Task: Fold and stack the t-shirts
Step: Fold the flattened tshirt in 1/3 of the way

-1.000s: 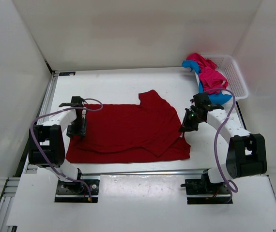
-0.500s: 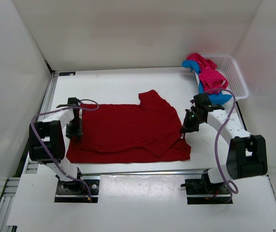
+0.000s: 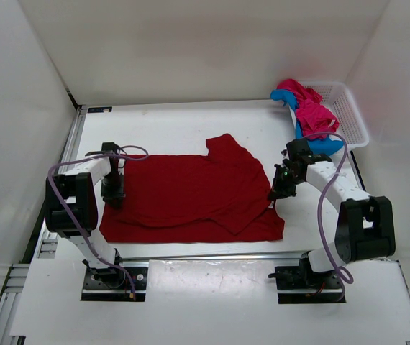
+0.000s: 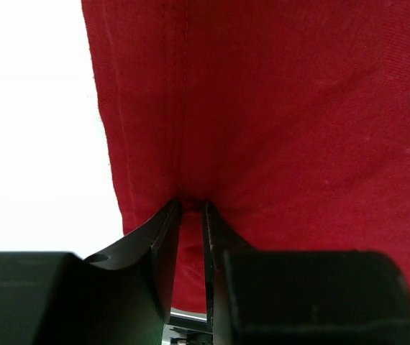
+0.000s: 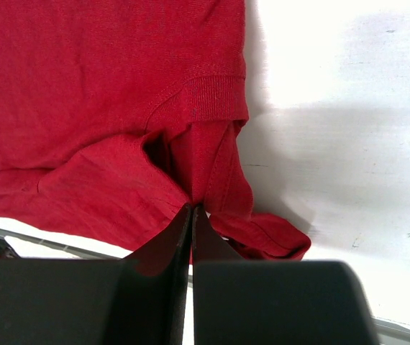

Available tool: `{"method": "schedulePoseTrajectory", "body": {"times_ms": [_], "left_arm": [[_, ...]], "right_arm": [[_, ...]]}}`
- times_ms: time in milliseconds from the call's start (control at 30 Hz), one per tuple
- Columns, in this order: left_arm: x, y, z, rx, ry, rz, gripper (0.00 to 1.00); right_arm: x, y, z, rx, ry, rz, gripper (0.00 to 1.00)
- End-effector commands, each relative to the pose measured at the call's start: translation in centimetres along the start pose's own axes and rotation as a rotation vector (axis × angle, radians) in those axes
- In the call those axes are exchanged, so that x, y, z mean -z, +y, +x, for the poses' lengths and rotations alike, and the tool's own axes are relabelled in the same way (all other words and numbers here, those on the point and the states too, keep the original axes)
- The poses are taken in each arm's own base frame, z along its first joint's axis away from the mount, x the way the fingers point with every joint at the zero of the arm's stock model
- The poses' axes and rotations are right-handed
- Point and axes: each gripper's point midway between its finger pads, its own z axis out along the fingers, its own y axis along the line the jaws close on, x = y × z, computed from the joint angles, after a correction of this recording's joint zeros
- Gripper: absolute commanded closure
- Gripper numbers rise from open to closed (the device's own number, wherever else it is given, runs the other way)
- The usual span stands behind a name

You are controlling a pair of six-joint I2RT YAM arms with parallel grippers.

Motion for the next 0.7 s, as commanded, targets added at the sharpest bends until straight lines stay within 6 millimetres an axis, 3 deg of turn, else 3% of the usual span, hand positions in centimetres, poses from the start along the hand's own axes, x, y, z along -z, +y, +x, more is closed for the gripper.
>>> {"method": "schedulePoseTrajectory", "body": {"times_ms": [0, 67, 233, 500, 600, 667], "left_arm": [[1.3, 0.3, -1.2, 0.016, -0.055, 0.007, 0.7], [1.5, 0.5, -1.3, 0.019, -0.066, -0.004, 0.73], [1.7, 0.9, -1.4, 0.021, -0.075, -0.024, 0.9], [3.7, 1.6, -2.4, 0.035, -0.146, -0.044, 0.9], [3.9, 1.3, -2.2, 0.033, -0.144, -0.029, 0.83], [3.9, 1.3, -2.2, 0.033, -0.144, -0.029, 0.89]], "right_arm": [[0.5, 0.5, -0.7, 0.025, -0.006, -0.003, 1.0], [0.5, 0.4, -0.7, 0.034, -0.006, -0.003, 1.0], [0.5, 0.4, -0.7, 0.034, -0.006, -0.003, 1.0], [1.7, 1.1, -1.8, 0.046, -0.048, -0.008, 1.0], [2.1, 1.3, -2.1, 0.051, -0.064, -0.014, 1.0], [1.9, 1.2, -2.0, 0.048, -0.056, -0.011, 1.0]]}}
